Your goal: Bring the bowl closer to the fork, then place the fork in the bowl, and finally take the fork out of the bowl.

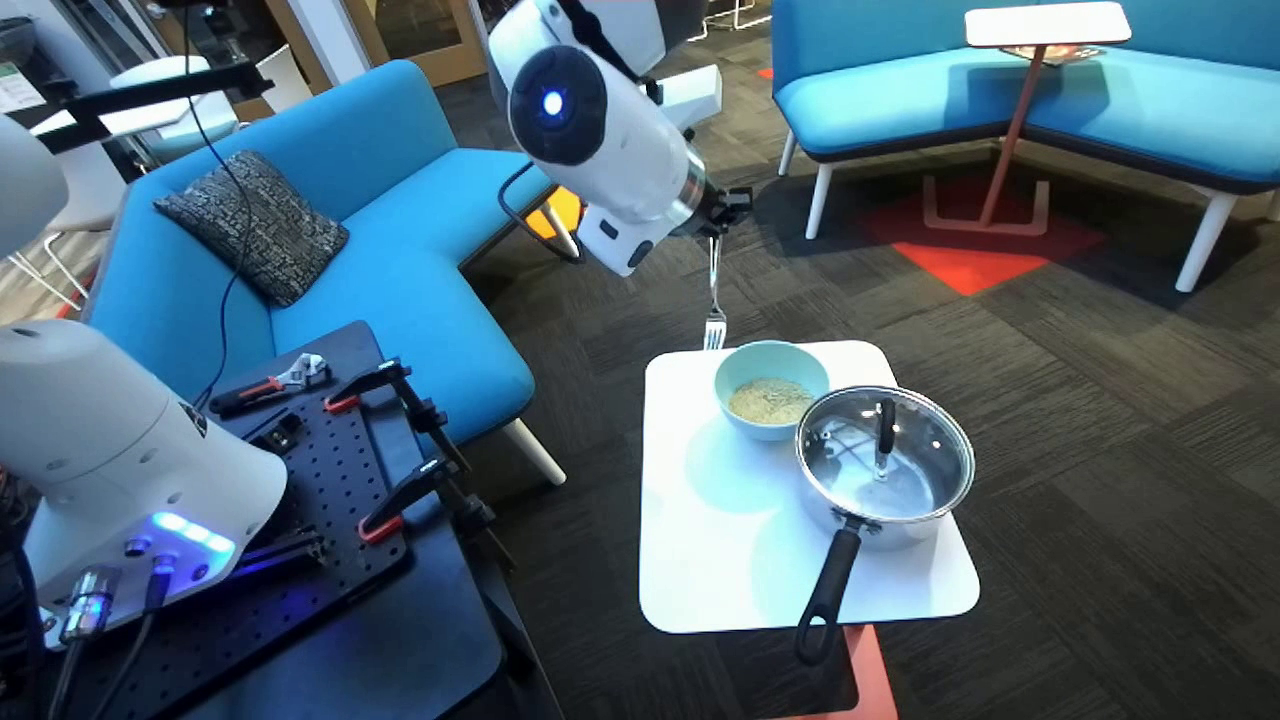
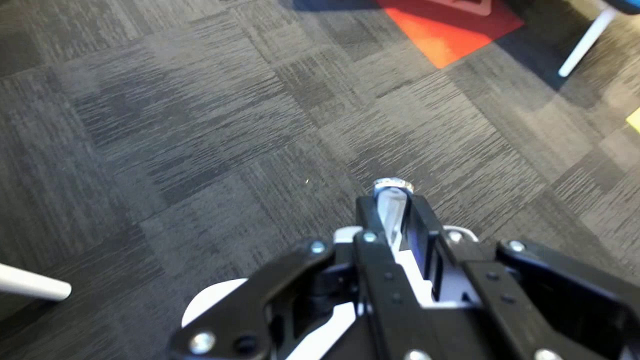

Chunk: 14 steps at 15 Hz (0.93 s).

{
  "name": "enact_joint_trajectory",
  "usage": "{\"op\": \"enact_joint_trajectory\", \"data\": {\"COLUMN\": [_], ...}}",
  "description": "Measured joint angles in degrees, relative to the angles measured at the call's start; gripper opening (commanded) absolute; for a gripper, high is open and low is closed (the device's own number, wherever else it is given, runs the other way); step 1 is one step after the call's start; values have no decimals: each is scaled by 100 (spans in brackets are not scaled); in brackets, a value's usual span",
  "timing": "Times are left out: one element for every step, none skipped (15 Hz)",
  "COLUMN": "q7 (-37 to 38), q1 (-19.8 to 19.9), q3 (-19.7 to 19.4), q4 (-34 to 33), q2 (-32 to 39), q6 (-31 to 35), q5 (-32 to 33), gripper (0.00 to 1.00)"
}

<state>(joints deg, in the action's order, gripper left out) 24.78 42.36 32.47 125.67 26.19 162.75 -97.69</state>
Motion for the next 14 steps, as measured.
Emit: {"op": "enact_joint_trajectory", "data": {"q7": [-499,-987,-1125,-1072,-1022,-955,-893,-824,-718,-617,-505,-411,-377,-341], "q1": [164,317,202,-134,-393,-567,-672,-896,-1270,-1592,-1846,-2016,-2126,-2192], "q3": [-6,-20,-288,-721,-987,-1089,-1111,-1321,-1756,-2171,-2530,-2827,-3070,-3275], "q4": [29,81,113,103,77,59,58,47,25,5,-21,-40,-55,-71], "q2": [-31,-39,-48,-67,-75,-88,-120,-142,-141,-133,-106,-73,-34,16], "q6": [-275,-555,-793,-939,-985,-986,-985,-1081,-1305,-1546,-1771,-1984,-2198,-2408], "q5": [-443,-841,-935,-922,-921,-921,-921,-921,-939,-967,-987,-1018,-1054,-1110], "gripper": [5,19,19,19,19,5,5,5,5,5,5,5,5,5]}}
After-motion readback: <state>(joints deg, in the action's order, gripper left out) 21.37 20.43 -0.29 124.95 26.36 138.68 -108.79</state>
